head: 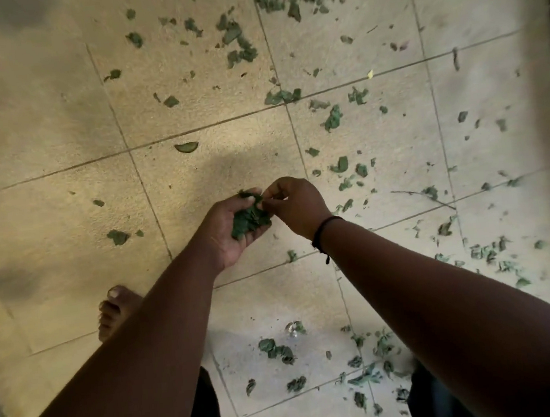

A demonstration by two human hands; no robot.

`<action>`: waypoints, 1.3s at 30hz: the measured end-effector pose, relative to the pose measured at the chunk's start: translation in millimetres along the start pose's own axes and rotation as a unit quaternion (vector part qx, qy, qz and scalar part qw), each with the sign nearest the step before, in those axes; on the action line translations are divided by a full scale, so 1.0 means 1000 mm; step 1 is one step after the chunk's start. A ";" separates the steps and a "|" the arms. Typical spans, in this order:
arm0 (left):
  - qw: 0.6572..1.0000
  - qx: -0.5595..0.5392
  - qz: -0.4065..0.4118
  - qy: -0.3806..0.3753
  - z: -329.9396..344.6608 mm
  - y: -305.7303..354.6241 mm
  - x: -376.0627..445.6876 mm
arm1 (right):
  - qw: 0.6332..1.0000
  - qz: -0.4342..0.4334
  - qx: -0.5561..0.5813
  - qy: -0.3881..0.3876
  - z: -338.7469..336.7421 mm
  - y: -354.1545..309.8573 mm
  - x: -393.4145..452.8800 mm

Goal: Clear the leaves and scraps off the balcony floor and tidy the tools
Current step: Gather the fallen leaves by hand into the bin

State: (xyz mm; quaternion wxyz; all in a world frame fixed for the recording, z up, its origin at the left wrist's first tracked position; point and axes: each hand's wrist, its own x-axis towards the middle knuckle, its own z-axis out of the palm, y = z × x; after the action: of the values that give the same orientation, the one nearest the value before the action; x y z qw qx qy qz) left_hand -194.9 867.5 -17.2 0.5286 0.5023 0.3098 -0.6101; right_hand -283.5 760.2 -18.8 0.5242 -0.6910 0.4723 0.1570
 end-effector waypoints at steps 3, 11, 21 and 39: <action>0.998 0.063 0.013 0.005 0.015 -0.001 0.012 | 0.999 0.033 0.002 -0.029 -0.016 0.000 0.008; 0.995 0.100 0.009 0.008 0.023 -0.001 0.030 | 0.982 0.142 -0.003 0.123 -0.082 0.046 0.044; 0.990 0.131 0.002 0.046 0.019 -0.016 0.047 | 0.965 0.122 -0.181 0.147 -0.088 0.078 0.068; 0.987 0.156 0.001 0.041 0.028 -0.023 0.054 | 0.964 0.225 -0.032 0.141 -0.126 0.115 0.062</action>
State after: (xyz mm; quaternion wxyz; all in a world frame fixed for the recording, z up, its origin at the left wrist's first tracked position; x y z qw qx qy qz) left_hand -221.3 829.4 -62.5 0.4314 0.6034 0.2317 -0.6294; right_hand -381.5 619.4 -78.9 0.3814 -0.5981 0.6795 0.1871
